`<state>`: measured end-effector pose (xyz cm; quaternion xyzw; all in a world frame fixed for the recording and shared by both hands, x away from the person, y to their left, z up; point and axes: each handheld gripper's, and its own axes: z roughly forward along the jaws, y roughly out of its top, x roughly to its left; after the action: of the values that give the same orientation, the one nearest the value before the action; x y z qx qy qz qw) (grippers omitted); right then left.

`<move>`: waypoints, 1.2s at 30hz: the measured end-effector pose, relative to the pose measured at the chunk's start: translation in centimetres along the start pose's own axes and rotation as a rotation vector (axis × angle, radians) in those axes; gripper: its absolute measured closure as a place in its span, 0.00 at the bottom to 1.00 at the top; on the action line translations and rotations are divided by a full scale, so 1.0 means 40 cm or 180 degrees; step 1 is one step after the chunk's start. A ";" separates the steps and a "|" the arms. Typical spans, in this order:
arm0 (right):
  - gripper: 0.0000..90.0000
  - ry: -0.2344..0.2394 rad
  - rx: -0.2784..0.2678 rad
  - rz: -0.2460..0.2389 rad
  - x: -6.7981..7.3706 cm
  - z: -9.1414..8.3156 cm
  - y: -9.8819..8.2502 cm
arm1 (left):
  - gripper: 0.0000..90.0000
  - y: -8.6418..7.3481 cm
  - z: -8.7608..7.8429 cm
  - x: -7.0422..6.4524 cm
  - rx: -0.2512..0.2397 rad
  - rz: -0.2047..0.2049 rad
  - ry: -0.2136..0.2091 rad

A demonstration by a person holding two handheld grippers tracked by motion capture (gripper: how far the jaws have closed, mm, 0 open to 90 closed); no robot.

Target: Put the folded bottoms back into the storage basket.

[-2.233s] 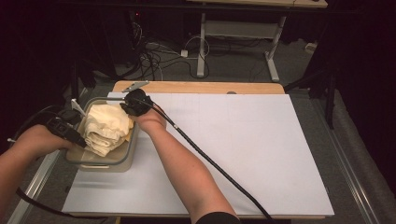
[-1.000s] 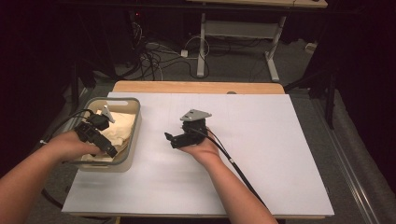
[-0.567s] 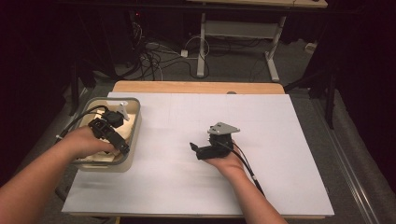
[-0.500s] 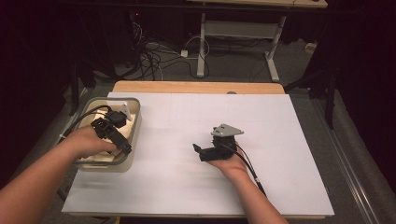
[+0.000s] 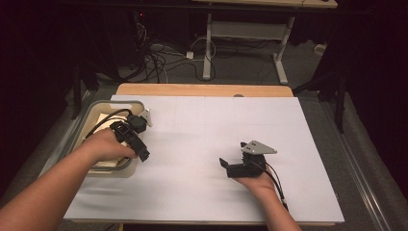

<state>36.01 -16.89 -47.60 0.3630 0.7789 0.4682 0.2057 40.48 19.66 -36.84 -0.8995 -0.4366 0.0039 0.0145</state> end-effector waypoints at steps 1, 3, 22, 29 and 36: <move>0.00 -0.0012 0.0000 0.0001 -0.003 -0.006 -0.005 | 0.00 0.004 0.000 -0.004 -0.0006 0.0013 0.0008; 0.00 -0.0040 -0.0001 0.0004 -0.008 -0.022 -0.016 | 0.00 0.016 0.000 -0.015 -0.0014 0.0045 0.0002; 0.00 -0.0258 -0.0137 0.0056 -0.062 -0.182 -0.096 | 0.00 0.111 0.072 -0.116 -0.0057 0.0364 0.0001; 0.00 -0.0265 -0.0132 0.0037 -0.056 -0.194 -0.111 | 0.00 0.138 0.123 -0.133 -0.0122 0.0426 -0.0079; 0.00 -0.0230 -0.0131 -0.0013 -0.042 -0.192 -0.111 | 0.00 0.151 0.167 -0.152 -0.0079 0.0530 -0.0119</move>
<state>30.39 -23.95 -47.88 0.3738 0.7619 0.4703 0.2420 41.32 11.28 -43.72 -0.9326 -0.3605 0.0165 -0.0051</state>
